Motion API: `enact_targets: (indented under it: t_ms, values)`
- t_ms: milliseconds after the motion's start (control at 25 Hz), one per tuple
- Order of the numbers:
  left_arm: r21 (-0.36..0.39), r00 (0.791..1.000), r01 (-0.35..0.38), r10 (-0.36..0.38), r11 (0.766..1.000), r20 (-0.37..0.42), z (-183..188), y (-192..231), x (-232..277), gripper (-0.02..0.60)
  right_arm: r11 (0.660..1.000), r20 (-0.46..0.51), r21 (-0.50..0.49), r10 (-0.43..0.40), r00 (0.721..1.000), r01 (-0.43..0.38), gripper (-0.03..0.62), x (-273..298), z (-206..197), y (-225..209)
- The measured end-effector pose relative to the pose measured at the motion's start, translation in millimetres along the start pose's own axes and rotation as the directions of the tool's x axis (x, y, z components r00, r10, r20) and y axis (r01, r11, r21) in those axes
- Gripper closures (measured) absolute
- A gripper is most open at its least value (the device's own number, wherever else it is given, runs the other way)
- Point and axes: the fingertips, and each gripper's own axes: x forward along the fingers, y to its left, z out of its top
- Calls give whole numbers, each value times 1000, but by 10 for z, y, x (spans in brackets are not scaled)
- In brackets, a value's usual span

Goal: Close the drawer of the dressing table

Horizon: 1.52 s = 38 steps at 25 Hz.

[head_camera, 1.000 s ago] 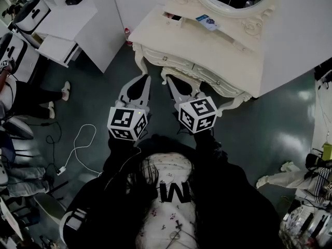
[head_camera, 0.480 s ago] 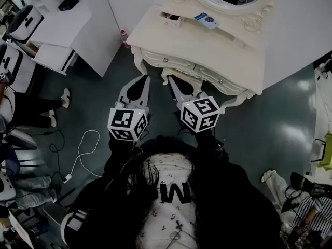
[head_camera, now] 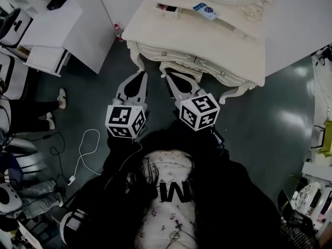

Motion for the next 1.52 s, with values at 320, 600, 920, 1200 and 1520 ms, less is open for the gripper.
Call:
enact_targets:
  t_ms: [320,600,920,1200,1520]
  values:
    - [-23,1000,-4,4,1000,-10,14,210,524,581,1000,-30,2,5,1000,-5,586,396,77,-390]
    - [-25,998,-67,67,997,-2,221,489,1287,581,998,-47,-15,58,997,-59,586,974,428,-998]
    - [-19,994,-110,110,994,-12,441,626,2166,581,996,-61,-4,92,994,-92,586,1459,774,-1765]
    - [-11,990,-132,132,991,-45,413,616,2661,581,995,-68,32,97,993,-95,586,1621,821,-2260]
    - [1,989,-122,121,993,-82,368,595,2922,581,995,-61,66,72,995,-68,586,1670,823,-2546]
